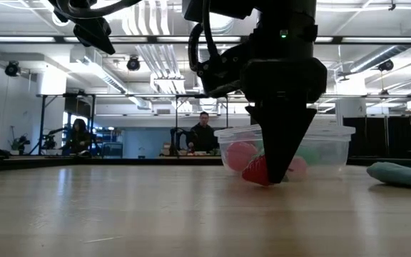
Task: Pick and placing Produce into tupperware
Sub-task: Put the red strawberry into the transparent bin
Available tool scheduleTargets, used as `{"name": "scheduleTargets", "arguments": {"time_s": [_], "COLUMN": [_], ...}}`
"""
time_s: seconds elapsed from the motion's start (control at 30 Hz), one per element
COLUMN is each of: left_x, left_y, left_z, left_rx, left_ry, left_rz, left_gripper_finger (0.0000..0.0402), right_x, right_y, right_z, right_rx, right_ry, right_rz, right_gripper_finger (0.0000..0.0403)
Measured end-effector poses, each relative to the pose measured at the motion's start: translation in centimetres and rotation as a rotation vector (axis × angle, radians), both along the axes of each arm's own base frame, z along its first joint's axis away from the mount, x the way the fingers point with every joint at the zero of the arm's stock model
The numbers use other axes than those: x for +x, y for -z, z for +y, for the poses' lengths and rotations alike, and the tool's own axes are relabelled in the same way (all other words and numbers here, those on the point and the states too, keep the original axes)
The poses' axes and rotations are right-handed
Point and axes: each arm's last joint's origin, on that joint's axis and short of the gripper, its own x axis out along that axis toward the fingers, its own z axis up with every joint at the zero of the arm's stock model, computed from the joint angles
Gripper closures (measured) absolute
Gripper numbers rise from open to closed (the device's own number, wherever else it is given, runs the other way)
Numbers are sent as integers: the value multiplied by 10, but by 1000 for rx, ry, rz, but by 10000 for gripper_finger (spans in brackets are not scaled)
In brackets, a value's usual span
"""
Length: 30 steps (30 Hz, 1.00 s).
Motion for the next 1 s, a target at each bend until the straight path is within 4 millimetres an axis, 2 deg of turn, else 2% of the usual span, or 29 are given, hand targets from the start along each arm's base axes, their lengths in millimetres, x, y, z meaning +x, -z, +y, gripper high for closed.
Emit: {"name": "scheduleTargets", "arguments": {"time_s": [0.3,0.53,0.67,1.0], "left_x": [0,0,0,0], "left_y": [0,0,0,0], "left_z": [0,0,0,0], "left_rx": [0,0,0,0], "left_ry": [0,0,0,0], "left_rz": [0,1,1,2], "left_gripper_finger": [155,155,155,155], "right_x": [1,3,5,6], "right_y": [-1,-1,-5,-6], "right_z": [0,1,2,2], "right_rx": [2,9,13,1], "right_ry": [0,-7,-13,-37], "right_rz": [-6,-28,-67,-80], "right_gripper_finger": [310,294,267,169]}}
